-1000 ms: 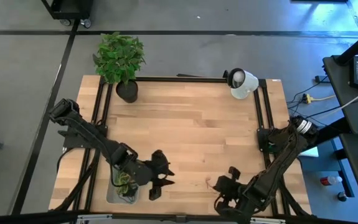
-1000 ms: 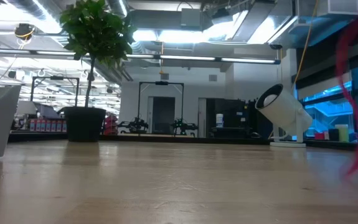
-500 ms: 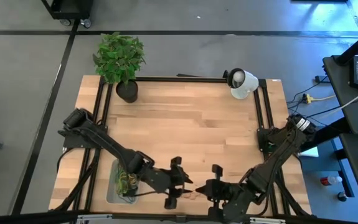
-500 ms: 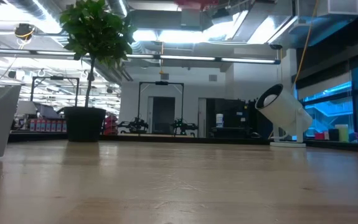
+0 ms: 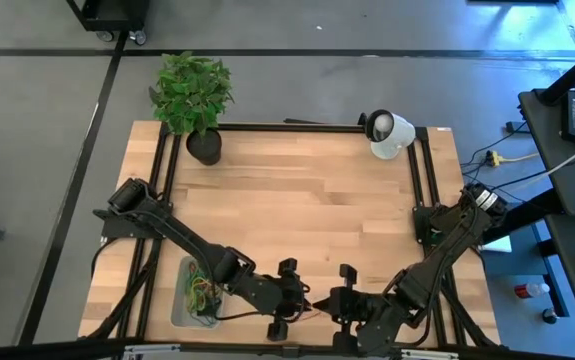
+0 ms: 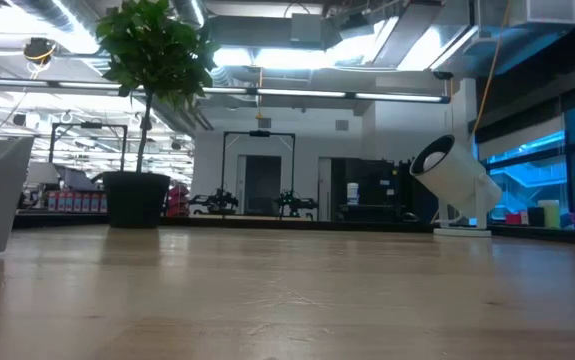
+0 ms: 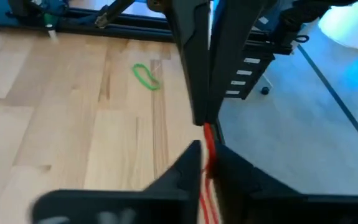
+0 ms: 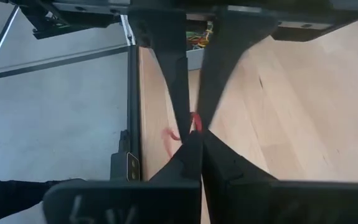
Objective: Pick and place rubber bands into bin
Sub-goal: Put the red rubber band into the bin
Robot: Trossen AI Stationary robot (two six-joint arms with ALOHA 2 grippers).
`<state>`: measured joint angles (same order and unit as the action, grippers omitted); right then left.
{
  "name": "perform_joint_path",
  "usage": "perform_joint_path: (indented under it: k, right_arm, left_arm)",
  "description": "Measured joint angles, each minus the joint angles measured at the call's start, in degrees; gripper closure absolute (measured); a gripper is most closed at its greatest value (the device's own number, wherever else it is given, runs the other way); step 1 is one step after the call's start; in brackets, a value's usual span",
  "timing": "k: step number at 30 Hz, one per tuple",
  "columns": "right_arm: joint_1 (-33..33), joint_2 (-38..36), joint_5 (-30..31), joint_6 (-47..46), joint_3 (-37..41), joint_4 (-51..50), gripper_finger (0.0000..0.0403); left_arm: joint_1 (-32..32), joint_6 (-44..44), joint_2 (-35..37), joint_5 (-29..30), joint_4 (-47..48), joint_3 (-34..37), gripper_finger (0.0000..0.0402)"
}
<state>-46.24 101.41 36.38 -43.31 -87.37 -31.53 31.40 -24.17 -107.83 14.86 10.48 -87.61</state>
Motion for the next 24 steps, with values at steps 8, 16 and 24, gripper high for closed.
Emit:
perform_joint_path:
  k: [8, 16, 24]
  right_arm:
    - [0.0, 0.0, -1.4, -2.7, 0.0, -0.6, 0.0381]
    - [-0.3, 0.0, -3.7, -7.3, 0.0, -5.3, 0.0285]
    - [-2.4, 0.0, -3.7, -15.0, 0.7, -11.1, 0.0252]
  left_arm:
    - [0.0, -1.1, 0.0, -2.0, 0.0, 0.0, 0.0398]
    - [1.9, -3.9, 0.0, 1.4, 17.5, -7.2, 0.0399]
    - [6.1, -23.7, 0.1, 0.2, 54.6, -21.6, 0.0398]
